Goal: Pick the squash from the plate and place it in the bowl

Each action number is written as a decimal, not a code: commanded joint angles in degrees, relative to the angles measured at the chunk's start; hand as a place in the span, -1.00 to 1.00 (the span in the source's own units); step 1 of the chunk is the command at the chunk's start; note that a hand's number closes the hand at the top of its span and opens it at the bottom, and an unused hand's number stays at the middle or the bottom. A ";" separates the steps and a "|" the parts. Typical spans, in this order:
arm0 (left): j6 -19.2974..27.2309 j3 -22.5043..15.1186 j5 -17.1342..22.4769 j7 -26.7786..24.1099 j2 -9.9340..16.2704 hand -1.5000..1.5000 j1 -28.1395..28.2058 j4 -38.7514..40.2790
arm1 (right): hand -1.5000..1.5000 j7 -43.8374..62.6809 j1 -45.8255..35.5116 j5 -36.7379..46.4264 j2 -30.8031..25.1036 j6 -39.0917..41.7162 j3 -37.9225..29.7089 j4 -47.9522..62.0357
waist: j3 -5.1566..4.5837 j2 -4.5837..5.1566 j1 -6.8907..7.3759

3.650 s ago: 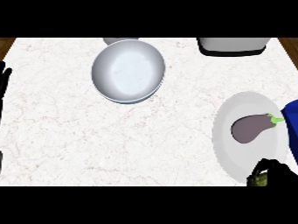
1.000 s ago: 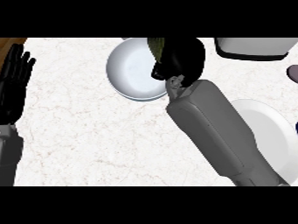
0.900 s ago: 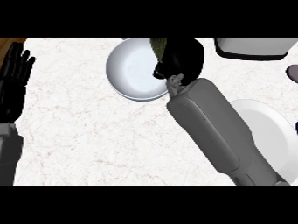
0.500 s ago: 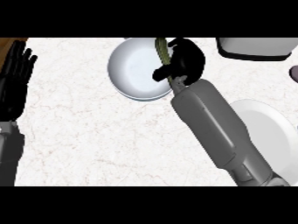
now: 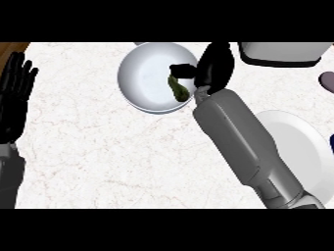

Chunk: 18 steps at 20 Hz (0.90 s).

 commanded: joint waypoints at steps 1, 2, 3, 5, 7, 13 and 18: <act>0.87 1.61 0.53 2.92 1.54 0.00 -2.81 0.89 | -1.00 4.09 2.00 3.99 0.26 -12.51 0.66 -0.91 | -0.01 -0.49 -2.19; 0.40 1.41 0.61 2.50 1.30 0.00 1.00 -2.01 | -1.00 4.97 3.04 6.29 0.26 -12.31 -1.71 -1.64 | -0.01 -0.85 -2.51; 0.02 2.16 0.15 -1.35 1.23 0.00 1.09 1.83 | -1.00 6.65 3.62 6.62 0.26 -12.51 -1.01 -4.62 | -0.06 -0.82 -3.26; 2.11 1.28 -0.31 1.52 -0.23 0.00 1.71 -0.79 | -1.00 4.88 8.30 6.79 -0.58 -13.66 -3.89 -7.70 | 0.01 -0.97 -3.74; 1.04 2.64 0.40 1.23 1.37 0.00 1.69 -0.14 | -1.00 5.44 13.89 8.45 -0.23 -12.92 -3.10 -14.78 | -0.01 -1.24 -4.67; -0.01 4.08 1.82 2.67 2.77 0.00 4.36 -3.86 | -1.00 0.20 33.01 4.47 -6.15 -8.99 -1.26 -38.23 | 0.04 -1.37 -4.75; 1.36 2.26 -0.17 1.72 1.07 0.00 3.68 -2.97 | -1.00 -3.56 49.81 -1.65 -11.71 -8.03 0.81 -55.65 | 0.03 -0.96 -4.46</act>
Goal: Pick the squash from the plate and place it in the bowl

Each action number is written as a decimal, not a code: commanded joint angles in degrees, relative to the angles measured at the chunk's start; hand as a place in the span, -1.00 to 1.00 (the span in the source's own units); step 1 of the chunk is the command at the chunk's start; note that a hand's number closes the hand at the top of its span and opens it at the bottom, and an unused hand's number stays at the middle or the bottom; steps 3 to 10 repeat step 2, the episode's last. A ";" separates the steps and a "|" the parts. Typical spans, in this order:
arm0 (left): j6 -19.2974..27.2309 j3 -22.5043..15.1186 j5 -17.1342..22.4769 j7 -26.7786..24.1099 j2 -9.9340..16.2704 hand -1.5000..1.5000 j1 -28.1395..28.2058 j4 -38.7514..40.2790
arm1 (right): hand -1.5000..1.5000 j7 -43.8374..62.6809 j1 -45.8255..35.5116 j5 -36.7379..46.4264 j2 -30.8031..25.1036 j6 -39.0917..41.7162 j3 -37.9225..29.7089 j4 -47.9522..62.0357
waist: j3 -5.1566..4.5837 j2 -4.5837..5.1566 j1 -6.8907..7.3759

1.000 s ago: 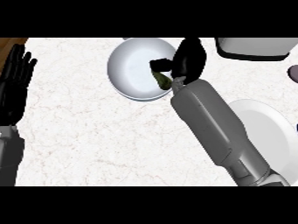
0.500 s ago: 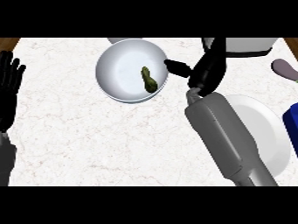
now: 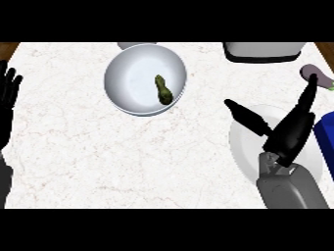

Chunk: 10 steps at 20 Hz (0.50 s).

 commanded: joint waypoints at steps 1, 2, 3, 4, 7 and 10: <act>0.79 -0.69 -0.37 1.06 -0.58 0.00 -0.35 -2.21 | -1.00 -5.72 12.70 -8.12 -6.24 -0.34 1.25 -12.23 | 0.04 0.28 0.75; -0.12 0.57 0.57 2.12 1.10 0.00 -1.98 -0.40 | -1.00 -4.85 15.60 -10.09 -8.85 2.02 0.74 -17.19 | 0.03 0.21 0.22; -0.12 0.57 0.57 2.12 1.10 0.00 -1.98 -0.40 | -1.00 -4.85 15.60 -10.09 -8.85 2.02 0.74 -17.19 | 0.03 0.21 0.22; -0.12 0.57 0.57 2.12 1.10 0.00 -1.98 -0.40 | -1.00 -4.85 15.60 -10.09 -8.85 2.02 0.74 -17.19 | 0.03 0.21 0.22; -0.12 0.57 0.57 2.12 1.10 0.00 -1.98 -0.40 | -1.00 -4.85 15.60 -10.09 -8.85 2.02 0.74 -17.19 | 0.03 0.21 0.22; -0.12 0.57 0.57 2.12 1.10 0.00 -1.98 -0.40 | -1.00 -4.85 15.60 -10.09 -8.85 2.02 0.74 -17.19 | 0.03 0.21 0.22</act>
